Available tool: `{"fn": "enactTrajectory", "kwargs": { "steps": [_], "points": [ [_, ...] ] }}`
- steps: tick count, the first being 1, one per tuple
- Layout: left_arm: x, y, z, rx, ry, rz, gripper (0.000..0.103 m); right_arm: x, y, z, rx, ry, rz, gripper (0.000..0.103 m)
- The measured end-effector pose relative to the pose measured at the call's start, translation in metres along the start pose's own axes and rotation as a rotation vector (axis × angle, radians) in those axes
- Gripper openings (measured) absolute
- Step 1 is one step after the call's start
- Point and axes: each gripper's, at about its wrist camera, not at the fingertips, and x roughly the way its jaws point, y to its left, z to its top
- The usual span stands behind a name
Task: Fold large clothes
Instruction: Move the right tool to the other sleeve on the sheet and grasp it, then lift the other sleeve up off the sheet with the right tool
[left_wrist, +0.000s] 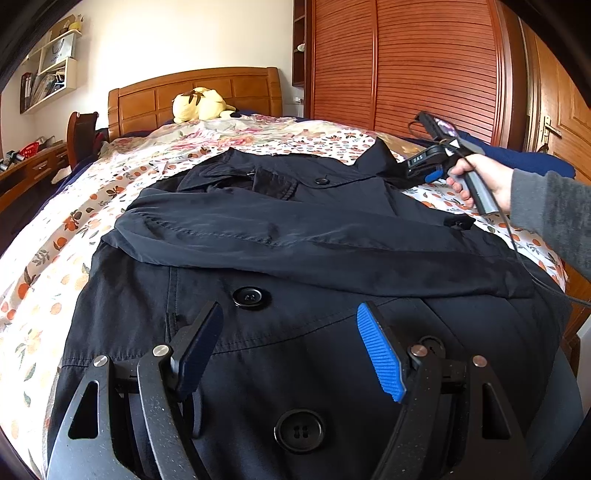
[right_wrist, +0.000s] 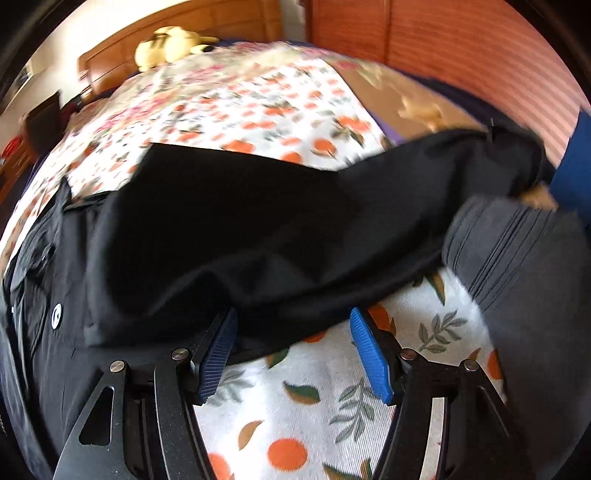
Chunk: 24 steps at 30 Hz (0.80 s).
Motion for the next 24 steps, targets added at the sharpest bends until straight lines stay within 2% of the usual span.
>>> {"fn": "enactTrajectory", "kwargs": {
  "steps": [6, 7, 8, 9, 10, 11, 15, 18, 21, 24],
  "points": [
    [0.001, 0.0, 0.0, -0.004, 0.006, -0.008, 0.076, 0.016, 0.003, 0.005, 0.022, 0.0, 0.036, 0.067],
    [0.001, 0.0, 0.0, -0.004, 0.006, -0.008, 0.076, 0.018, 0.004, 0.006, 0.017, -0.003, 0.041, 0.061],
    [0.001, 0.0, 0.0, -0.004, 0.006, -0.008, 0.076, 0.02, 0.005, 0.009, 0.008, -0.006, 0.055, 0.047],
    [0.001, 0.0, 0.0, -0.004, 0.007, -0.007, 0.076, 0.021, 0.006, 0.011, -0.002, -0.012, 0.07, 0.039],
    [0.001, 0.0, 0.0, -0.004, 0.006, -0.007, 0.076, 0.022, 0.006, 0.015, -0.011, -0.021, 0.077, 0.02],
    [0.001, 0.0, 0.0, -0.004, 0.007, -0.006, 0.076, 0.019, 0.008, 0.016, -0.024, -0.045, 0.088, 0.007],
    [0.0, -0.001, -0.001, 0.0, 0.006, -0.002, 0.076, -0.031, 0.024, 0.029, -0.085, -0.218, 0.152, 0.004],
    [0.001, -0.001, -0.001, 0.0, 0.007, -0.002, 0.076, -0.072, 0.051, 0.026, -0.177, -0.293, 0.224, 0.004],
    [0.001, 0.0, -0.001, -0.002, 0.007, -0.002, 0.076, -0.104, 0.08, 0.008, -0.285, -0.316, 0.27, 0.004],
    [0.0, 0.0, -0.001, -0.001, 0.007, -0.001, 0.076, -0.124, 0.117, -0.022, -0.425, -0.293, 0.321, 0.004]
  ]
}}
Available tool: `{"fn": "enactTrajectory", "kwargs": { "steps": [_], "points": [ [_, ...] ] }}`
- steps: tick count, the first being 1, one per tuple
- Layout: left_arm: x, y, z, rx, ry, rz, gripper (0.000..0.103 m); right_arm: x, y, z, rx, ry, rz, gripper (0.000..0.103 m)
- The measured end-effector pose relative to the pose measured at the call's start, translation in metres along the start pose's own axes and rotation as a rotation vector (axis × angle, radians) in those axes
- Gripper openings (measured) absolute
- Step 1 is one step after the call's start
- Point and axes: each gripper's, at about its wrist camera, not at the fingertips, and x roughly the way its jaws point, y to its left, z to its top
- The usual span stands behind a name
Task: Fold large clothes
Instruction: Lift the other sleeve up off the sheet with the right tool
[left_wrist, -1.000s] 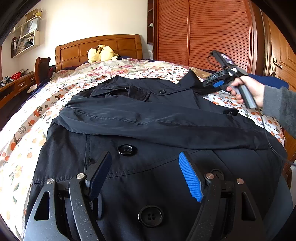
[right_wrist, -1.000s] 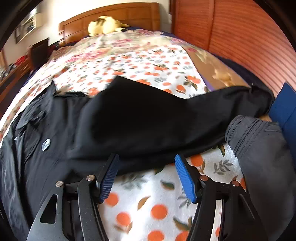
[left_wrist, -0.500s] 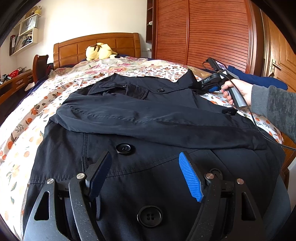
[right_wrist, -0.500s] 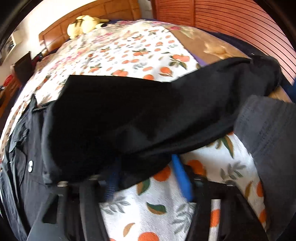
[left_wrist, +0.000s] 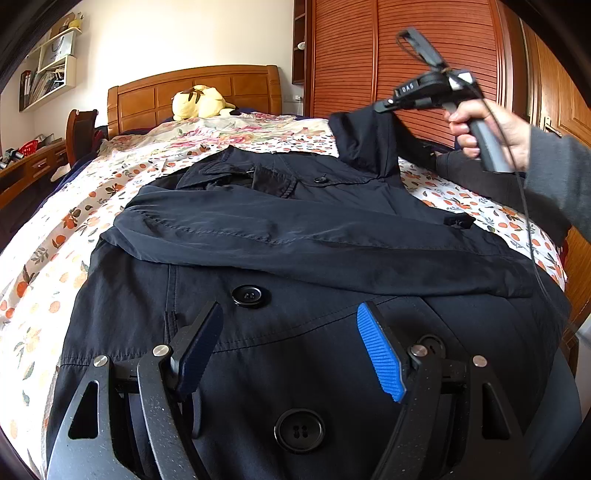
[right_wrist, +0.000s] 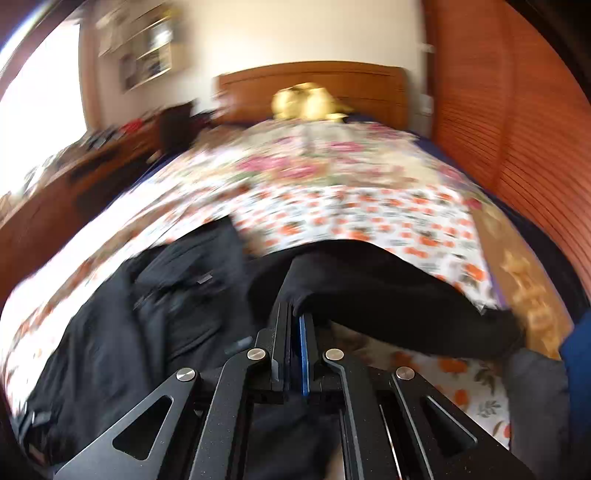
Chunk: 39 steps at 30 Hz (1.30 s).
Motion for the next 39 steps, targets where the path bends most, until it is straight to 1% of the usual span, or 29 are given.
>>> {"fn": "enactTrajectory", "kwargs": {
  "steps": [3, 5, 7, 9, 11, 12, 13, 14, 15, 17, 19, 24, 26, 28, 30, 31, 33, 36, 39],
  "points": [
    [0.0, -0.001, 0.0, 0.004, 0.002, 0.003, 0.076, -0.004, 0.036, -0.013, -0.08, 0.055, 0.053, 0.004],
    [-0.001, -0.001, 0.0, 0.006, 0.001, 0.004, 0.076, -0.002, 0.053, -0.023, -0.115, 0.096, 0.076, 0.004],
    [-0.001, -0.002, 0.0, 0.008, 0.001, 0.004, 0.076, 0.003, 0.064, -0.035, -0.133, 0.152, 0.081, 0.004],
    [-0.002, -0.002, 0.0, 0.008, 0.002, 0.004, 0.076, 0.006, 0.066, -0.043, -0.141, 0.191, 0.066, 0.008],
    [-0.002, -0.002, 0.0, 0.008, 0.001, 0.002, 0.076, 0.005, 0.068, -0.044, -0.16, 0.202, 0.052, 0.016],
    [-0.001, -0.002, 0.0, 0.008, 0.001, 0.002, 0.076, 0.0, 0.068, -0.04, -0.167, 0.182, 0.046, 0.018],
    [-0.001, -0.003, 0.0, 0.009, 0.001, 0.001, 0.076, -0.01, 0.064, -0.036, -0.165, 0.141, 0.046, 0.027],
    [-0.001, -0.003, 0.0, 0.01, 0.002, 0.0, 0.076, -0.016, 0.058, -0.027, -0.16, 0.118, 0.039, 0.04],
    [0.0, -0.003, 0.0, 0.012, 0.004, 0.0, 0.076, -0.022, 0.054, -0.021, -0.152, 0.097, 0.024, 0.045],
    [0.0, -0.004, 0.0, 0.014, 0.007, 0.0, 0.076, -0.029, 0.041, -0.012, -0.128, 0.063, -0.013, 0.051],
    [0.0, -0.004, 0.0, 0.014, 0.007, 0.0, 0.076, -0.029, 0.031, -0.01, -0.105, 0.052, -0.052, 0.057],
    [0.0, -0.005, 0.0, 0.013, 0.007, -0.001, 0.076, -0.003, -0.016, -0.012, -0.034, 0.077, -0.16, 0.059],
    [0.0, -0.005, 0.0, 0.015, 0.008, -0.001, 0.076, 0.009, -0.025, -0.014, -0.001, 0.091, -0.196, 0.059],
    [0.0, -0.004, 0.0, 0.014, 0.007, -0.001, 0.076, 0.032, -0.042, -0.016, 0.034, 0.117, -0.232, 0.059],
    [0.0, -0.004, 0.0, 0.013, 0.008, -0.003, 0.076, 0.056, -0.052, -0.012, 0.053, 0.15, -0.273, 0.06],
    [0.0, -0.004, 0.0, 0.013, 0.009, -0.003, 0.076, 0.066, -0.062, -0.017, 0.068, 0.169, -0.295, 0.06],
    [0.0, -0.004, 0.0, 0.013, 0.011, -0.005, 0.076, 0.077, -0.068, -0.018, 0.098, 0.207, -0.318, 0.06],
    [0.0, -0.005, 0.0, 0.014, 0.011, -0.003, 0.076, 0.105, -0.087, -0.032, 0.123, 0.274, -0.382, 0.06],
    [0.001, -0.004, 0.001, 0.013, 0.011, -0.002, 0.076, 0.127, -0.103, -0.041, 0.158, 0.325, -0.418, 0.059]
  ]
}}
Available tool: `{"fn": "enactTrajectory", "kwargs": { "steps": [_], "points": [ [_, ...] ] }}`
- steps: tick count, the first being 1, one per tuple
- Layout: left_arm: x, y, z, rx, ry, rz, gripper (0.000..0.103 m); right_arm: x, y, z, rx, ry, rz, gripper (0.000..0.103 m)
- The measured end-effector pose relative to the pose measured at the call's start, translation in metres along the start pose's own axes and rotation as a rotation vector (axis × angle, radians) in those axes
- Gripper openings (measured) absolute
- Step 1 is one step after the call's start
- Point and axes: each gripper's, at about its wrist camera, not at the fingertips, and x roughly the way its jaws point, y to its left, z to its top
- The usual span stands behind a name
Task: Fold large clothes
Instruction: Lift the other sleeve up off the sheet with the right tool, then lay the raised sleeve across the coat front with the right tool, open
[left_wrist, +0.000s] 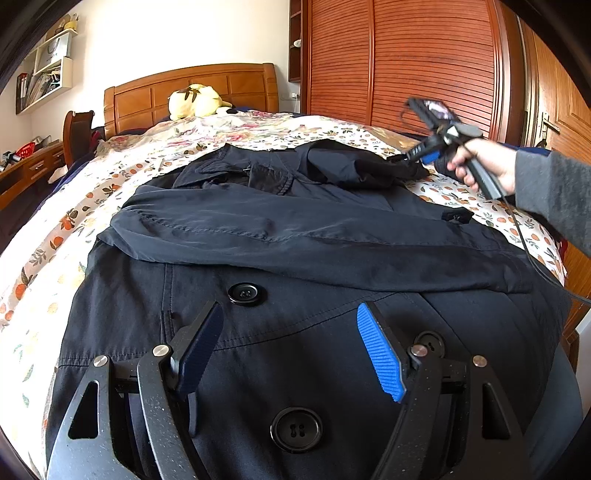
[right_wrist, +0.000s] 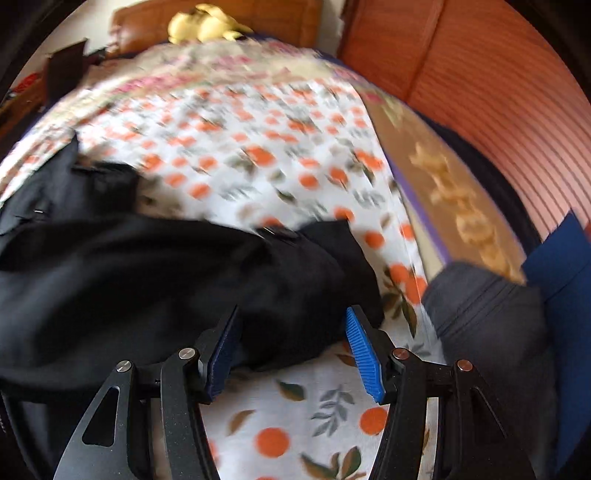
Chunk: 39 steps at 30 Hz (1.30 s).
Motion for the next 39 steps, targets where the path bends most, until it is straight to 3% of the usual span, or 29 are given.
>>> {"fn": "enactTrajectory", "kwargs": {
  "steps": [3, 5, 7, 9, 17, 25, 33, 39],
  "points": [
    [0.001, 0.0, 0.0, 0.0, 0.003, 0.002, 0.076, 0.028, -0.003, -0.002, 0.043, 0.053, 0.033, 0.055],
    [0.001, 0.0, 0.0, -0.001, 0.004, 0.002, 0.076, 0.031, 0.002, -0.001, 0.036, 0.035, 0.076, 0.03],
    [0.001, 0.0, 0.0, -0.001, 0.006, 0.003, 0.076, 0.029, 0.012, 0.001, -0.005, 0.02, 0.074, 0.014],
    [0.001, 0.0, 0.001, 0.0, 0.005, 0.005, 0.076, 0.025, 0.018, 0.005, -0.035, -0.003, 0.081, 0.008],
    [-0.008, -0.001, -0.001, 0.004, -0.022, 0.012, 0.076, -0.072, 0.054, 0.011, -0.109, -0.23, 0.156, 0.006],
    [-0.042, -0.003, -0.004, 0.035, -0.111, 0.073, 0.076, -0.185, 0.116, -0.021, -0.272, -0.429, 0.277, 0.006],
    [-0.074, 0.001, -0.012, 0.025, -0.143, 0.105, 0.076, -0.241, 0.171, -0.058, -0.416, -0.488, 0.411, 0.006],
    [-0.09, 0.012, -0.023, -0.052, -0.109, 0.073, 0.076, -0.25, 0.16, -0.086, -0.457, -0.459, 0.512, 0.01]
  ]
}}
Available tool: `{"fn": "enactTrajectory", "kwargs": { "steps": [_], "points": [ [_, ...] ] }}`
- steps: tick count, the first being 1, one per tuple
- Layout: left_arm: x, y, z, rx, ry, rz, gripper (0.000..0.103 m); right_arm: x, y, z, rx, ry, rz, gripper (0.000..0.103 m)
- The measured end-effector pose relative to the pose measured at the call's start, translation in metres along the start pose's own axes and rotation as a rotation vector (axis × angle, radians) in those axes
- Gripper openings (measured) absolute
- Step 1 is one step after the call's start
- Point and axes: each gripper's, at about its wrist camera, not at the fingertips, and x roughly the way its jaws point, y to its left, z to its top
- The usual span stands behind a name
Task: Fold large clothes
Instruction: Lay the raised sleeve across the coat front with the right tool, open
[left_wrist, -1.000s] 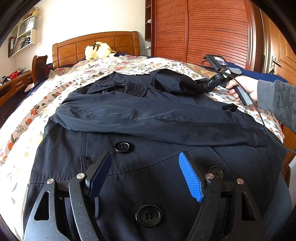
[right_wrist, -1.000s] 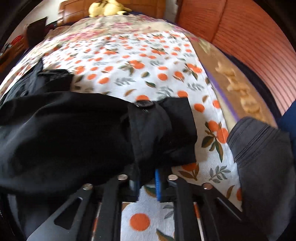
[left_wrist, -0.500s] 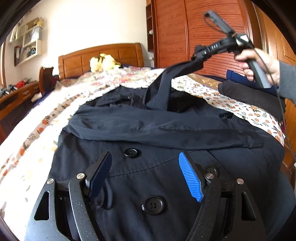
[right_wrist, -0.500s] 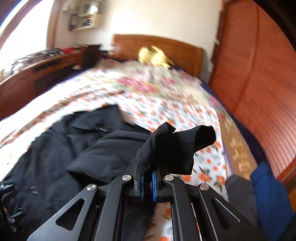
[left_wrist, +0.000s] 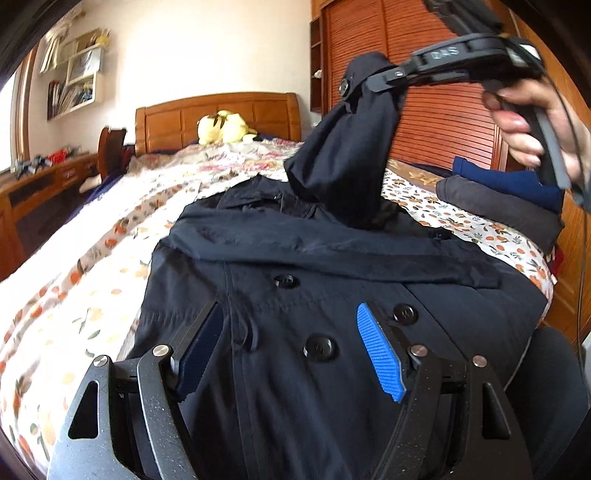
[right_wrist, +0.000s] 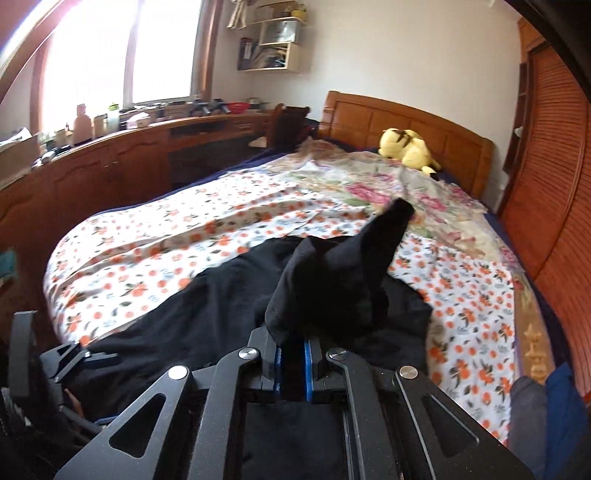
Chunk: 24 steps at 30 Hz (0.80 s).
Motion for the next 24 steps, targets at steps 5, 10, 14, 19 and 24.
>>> {"fn": "enactTrajectory", "kwargs": {
  "steps": [5, 10, 14, 19, 24],
  "points": [
    [-0.01, 0.006, -0.003, -0.028, 0.012, 0.015, 0.076, -0.016, 0.003, -0.01, 0.04, 0.007, 0.054, 0.032],
    [-0.017, 0.011, -0.003, -0.053, 0.02, 0.03, 0.076, -0.041, -0.01, -0.017, 0.095, -0.002, 0.106, 0.049],
    [-0.022, 0.014, 0.002, -0.074, 0.016, 0.038, 0.076, -0.056, -0.01, -0.033, 0.123, -0.007, 0.069, 0.049],
    [-0.024, 0.01, 0.01, -0.074, 0.019, 0.031, 0.076, -0.04, -0.017, -0.068, 0.177, 0.013, 0.015, 0.049],
    [-0.018, -0.009, 0.017, -0.02, 0.036, 0.028, 0.076, -0.019, -0.03, -0.102, 0.271, 0.024, -0.02, 0.049]
  ]
}}
